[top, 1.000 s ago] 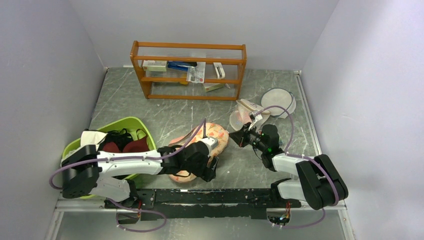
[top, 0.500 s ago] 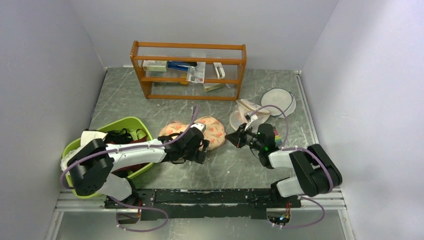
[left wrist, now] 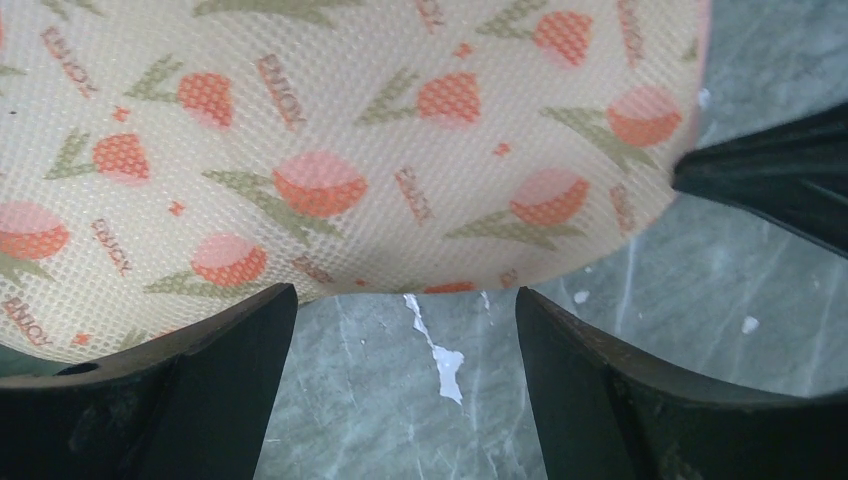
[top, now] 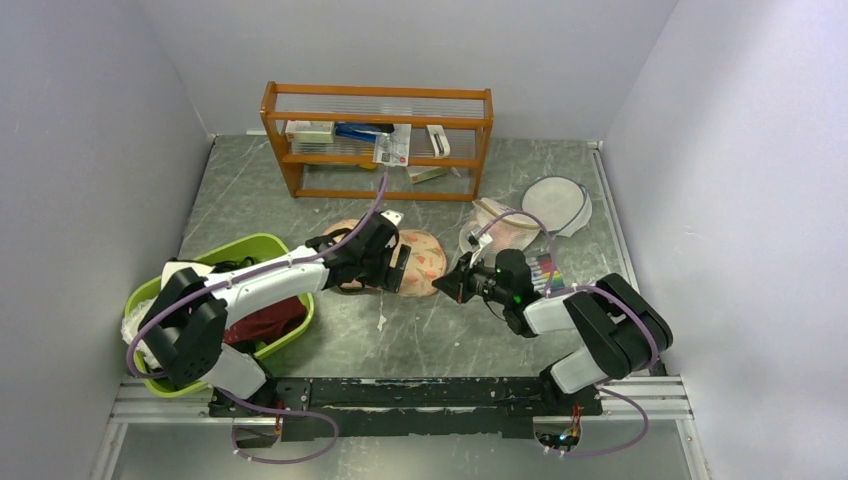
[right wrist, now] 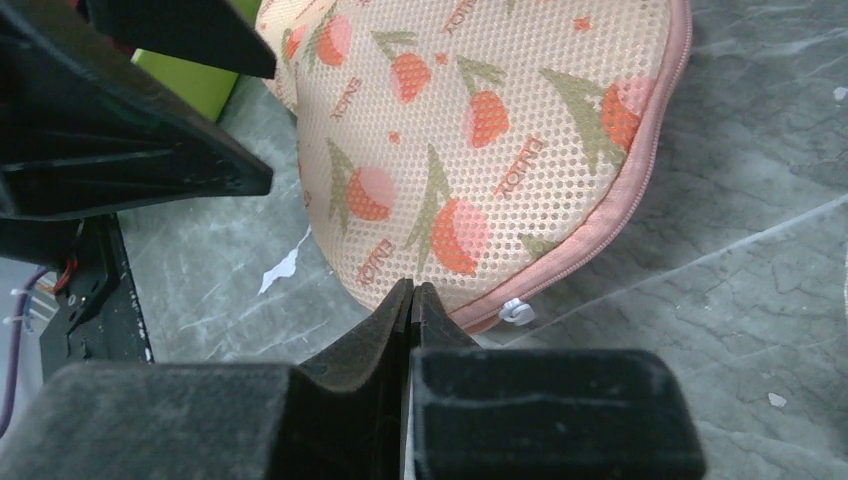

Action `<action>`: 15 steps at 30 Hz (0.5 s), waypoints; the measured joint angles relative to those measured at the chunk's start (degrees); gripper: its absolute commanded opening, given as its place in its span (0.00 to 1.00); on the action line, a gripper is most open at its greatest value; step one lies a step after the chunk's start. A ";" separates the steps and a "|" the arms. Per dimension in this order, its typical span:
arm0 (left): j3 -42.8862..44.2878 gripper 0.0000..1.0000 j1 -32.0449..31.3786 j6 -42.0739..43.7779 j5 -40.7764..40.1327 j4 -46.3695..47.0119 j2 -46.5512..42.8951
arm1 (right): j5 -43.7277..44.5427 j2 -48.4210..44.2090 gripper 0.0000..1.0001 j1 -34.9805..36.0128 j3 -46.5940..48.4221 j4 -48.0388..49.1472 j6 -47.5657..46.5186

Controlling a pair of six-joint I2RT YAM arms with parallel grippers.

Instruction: Unzip the laundry bag and remove the bra

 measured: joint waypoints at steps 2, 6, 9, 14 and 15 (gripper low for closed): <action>0.26 0.91 0.00 0.57 1.55 -0.37 -0.68 | 0.48 0.07 0.00 0.17 0.02 -0.35 -0.24; -1.14 0.94 -0.39 1.27 4.44 0.26 -5.70 | 2.60 -1.88 0.00 0.33 1.51 -4.37 -1.27; -1.97 0.96 -1.84 3.21 5.33 2.25 -9.73 | 3.43 -5.44 0.00 0.33 1.60 -6.08 -1.79; 4.20 0.97 -9.16 8.94 4.35 5.49 -4.33 | 6.91 -9.79 0.17 0.28 1.57 -9.38 -2.54; 6.47 0.96 -10.36 10.03 4.02 5.73 -2.01 | 8.76 -11.54 0.23 0.22 1.49 -11.02 -2.78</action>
